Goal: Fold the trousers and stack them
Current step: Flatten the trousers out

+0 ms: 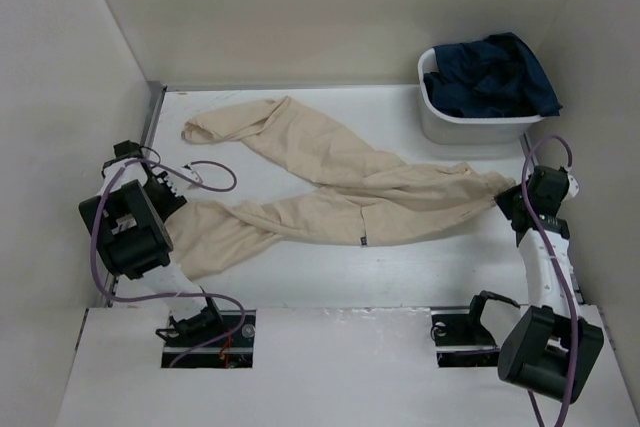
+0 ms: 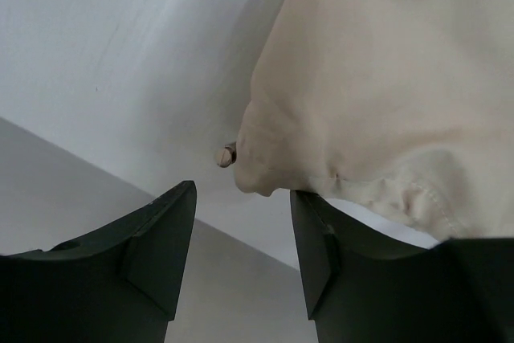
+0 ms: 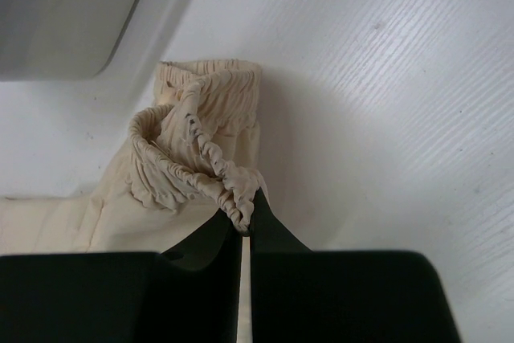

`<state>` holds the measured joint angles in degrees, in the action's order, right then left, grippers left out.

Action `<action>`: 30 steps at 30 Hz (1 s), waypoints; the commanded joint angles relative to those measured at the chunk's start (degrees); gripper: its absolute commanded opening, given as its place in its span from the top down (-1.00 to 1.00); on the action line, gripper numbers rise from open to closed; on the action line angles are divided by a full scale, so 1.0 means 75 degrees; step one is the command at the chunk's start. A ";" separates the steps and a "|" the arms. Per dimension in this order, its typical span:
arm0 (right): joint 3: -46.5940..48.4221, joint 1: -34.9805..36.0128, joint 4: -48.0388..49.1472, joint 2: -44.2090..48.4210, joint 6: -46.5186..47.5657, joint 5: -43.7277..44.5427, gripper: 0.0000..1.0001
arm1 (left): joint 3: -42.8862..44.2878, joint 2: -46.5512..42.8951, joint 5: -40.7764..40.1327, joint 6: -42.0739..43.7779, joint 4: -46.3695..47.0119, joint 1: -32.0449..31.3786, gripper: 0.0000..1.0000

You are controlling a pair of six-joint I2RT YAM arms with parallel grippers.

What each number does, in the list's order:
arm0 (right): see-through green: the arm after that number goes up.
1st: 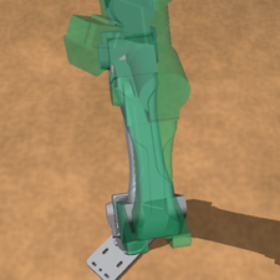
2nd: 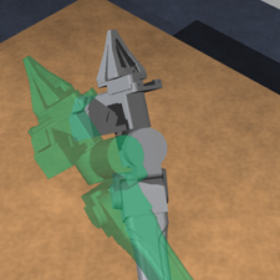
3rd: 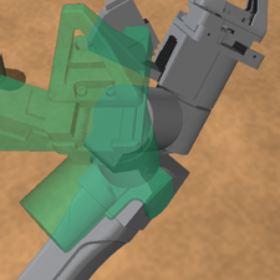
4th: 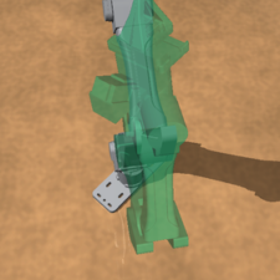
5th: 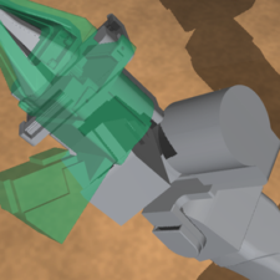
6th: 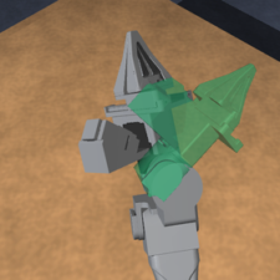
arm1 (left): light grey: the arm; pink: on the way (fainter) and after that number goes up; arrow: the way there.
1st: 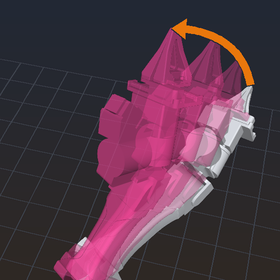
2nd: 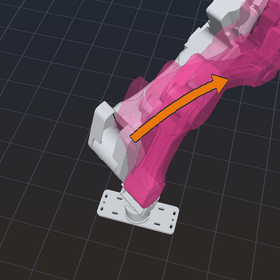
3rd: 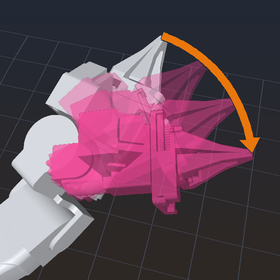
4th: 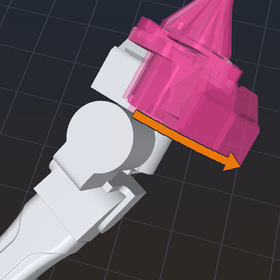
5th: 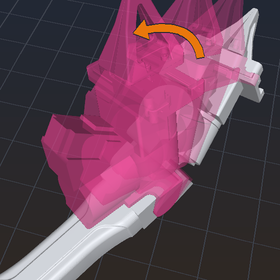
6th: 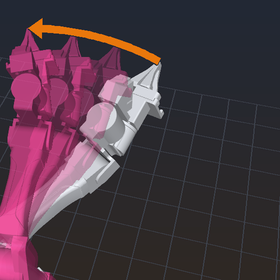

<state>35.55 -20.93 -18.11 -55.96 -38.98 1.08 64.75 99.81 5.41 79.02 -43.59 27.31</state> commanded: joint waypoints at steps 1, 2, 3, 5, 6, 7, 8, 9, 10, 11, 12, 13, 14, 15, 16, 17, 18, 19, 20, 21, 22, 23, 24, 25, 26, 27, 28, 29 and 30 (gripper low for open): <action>0.0323 0.0077 0.0047 0.0173 0.0123 0.0348 0.98 | 0.0332 -0.0125 0.0567 -0.0013 -0.0574 -0.0248 0.03; 0.0299 0.0077 0.0047 0.0173 0.0123 0.0348 0.98 | 0.0308 -0.0090 0.0591 -0.0048 -0.0539 -0.0318 0.03; 0.0264 0.0077 0.0047 0.0173 0.0112 0.0348 0.98 | 0.0296 -0.0078 0.0603 -0.0095 -0.0516 -0.0354 0.04; 0.0194 0.0077 0.0071 0.0219 0.0112 0.0360 0.98 | 0.0320 -0.0042 0.0696 -0.0282 -0.0446 -0.0436 0.05; 0.0170 0.0066 0.0071 0.0231 0.0146 0.0360 0.98 | 0.0343 -0.0008 0.0708 -0.0341 -0.0434 -0.0482 0.06; 0.0147 0.0031 0.0048 0.0243 0.0147 0.0360 0.98 | 0.0389 0.0004 0.0708 -0.0376 -0.0492 -0.0518 0.07; 0.0123 0.0030 0.0047 0.0255 0.0170 0.0360 0.98 | 0.0448 0.0005 0.0697 -0.0388 -0.0562 -0.0530 0.08; 0.0100 0.0030 0.0047 0.0290 0.0205 0.0360 0.98 | 0.0518 -0.0007 0.0685 -0.0342 -0.0644 -0.0530 0.08; 0.0100 0.0054 0.0047 0.0302 0.0229 0.0360 0.97 | 0.0658 -0.0042 0.0720 -0.0318 -0.0749 -0.0530 0.08; 0.0088 0.0077 0.0047 0.0302 0.0264 0.0360 0.97 | 0.0845 -0.0042 0.0767 -0.0318 -0.0878 -0.0495 0.07; 0.0088 0.0077 0.0070 0.0290 0.0299 0.0360 0.97 | 0.1056 -0.0054 0.0860 -0.0318 -0.1076 -0.0448 0.08; 0.0088 0.0077 0.0082 0.0255 0.0311 0.0360 0.97 | 0.1325 -0.0054 0.0954 -0.0306 -0.1345 -0.0425 0.08; 0.0100 0.0077 0.0082 0.0232 0.0322 0.0360 0.97 | 0.1629 -0.0042 0.1071 -0.0306 -0.1626 -0.0401 0.08; 0.0111 0.0077 0.0094 0.0197 0.0334 0.0360 0.97 | 0.1945 -0.0042 0.1199 -0.0329 -0.1896 -0.0366 0.08; 0.0135 0.0077 0.0106 0.0173 0.0346 0.0360 0.97 | 0.2262 -0.0031 0.1375 -0.0376 -0.2130 -0.0354 0.08; 0.0147 0.0077 0.0129 0.0150 0.0346 0.0360 0.97 | 0.2520 -0.0019 0.1620 -0.0411 -0.2353 -0.0319 0.04; 0.0147 0.0077 0.0141 0.0126 0.0346 0.0383 0.97 | 0.2662 0.0016 0.1762 -0.0458 -0.2518 -0.0296 0.02; 0.0158 0.0077 0.0141 0.0114 0.0346 0.0395 0.97 | 0.2675 0.0063 0.1751 -0.0482 -0.2612 -0.0307 0.02; 0.0170 0.0077 0.0153 0.0091 0.0346 0.0406 0.97 | 0.2571 0.0110 0.1566 -0.0493 -0.2613 -0.0354 0.02; 0.0170 0.0077 0.0153 0.0091 0.0346 0.0407 0.97 | 0.2396 0.0156 0.1332 -0.0517 -0.2544 -0.0412 0.04; 0.0182 0.0077 0.0164 0.0079 0.0346 0.0407 0.97 | 0.2185 0.0203 0.1132 -0.0575 -0.2392 -0.0494 0.05; 0.0182 0.0066 0.0176 0.0079 0.0346 0.0407 0.97 | 0.1986 0.0227 0.0968 -0.0668 -0.2228 -0.0553 0.05; 0.0182 0.0066 0.0188 0.0079 0.0358 0.0407 0.97 | 0.1810 0.0250 0.0897 -0.0762 -0.2076 -0.0600 0.05; 0.0170 0.0054 0.0200 0.0056 0.0358 0.0407 0.97 | 0.1669 0.0297 0.0861 -0.0821 -0.1958 -0.0623 0.04; 0.0170 0.0077 0.0200 0.0044 0.0358 0.0407 0.97 | 0.1551 0.0356 0.0814 -0.0868 -0.1864 -0.0658 0.04; 0.0170 0.0077 0.0200 0.0021 0.0369 0.0407 0.97 | 0.1446 0.0437 0.0779 -0.0938 -0.1794 -0.0694 0.04; 0.0170 0.0077 0.0200 0.0009 0.0369 0.0407 0.97 | 0.1363 0.0519 0.0721 -0.1008 -0.1735 -0.0705 0.04; 0.0170 0.0077 0.0200 0.0009 0.0369 0.0407 0.97 | 0.1281 0.0590 0.0662 -0.1056 -0.1711 -0.0717 0.04; 0.0170 0.0077 0.0200 0.0009 0.0369 0.0407 0.97 | 0.1199 0.0660 0.0627 -0.1114 -0.1676 -0.0729 0.05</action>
<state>35.55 -20.60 -18.85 -55.86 -37.06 2.87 75.20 104.31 10.61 72.29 -56.58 22.02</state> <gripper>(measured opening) 0.046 0.479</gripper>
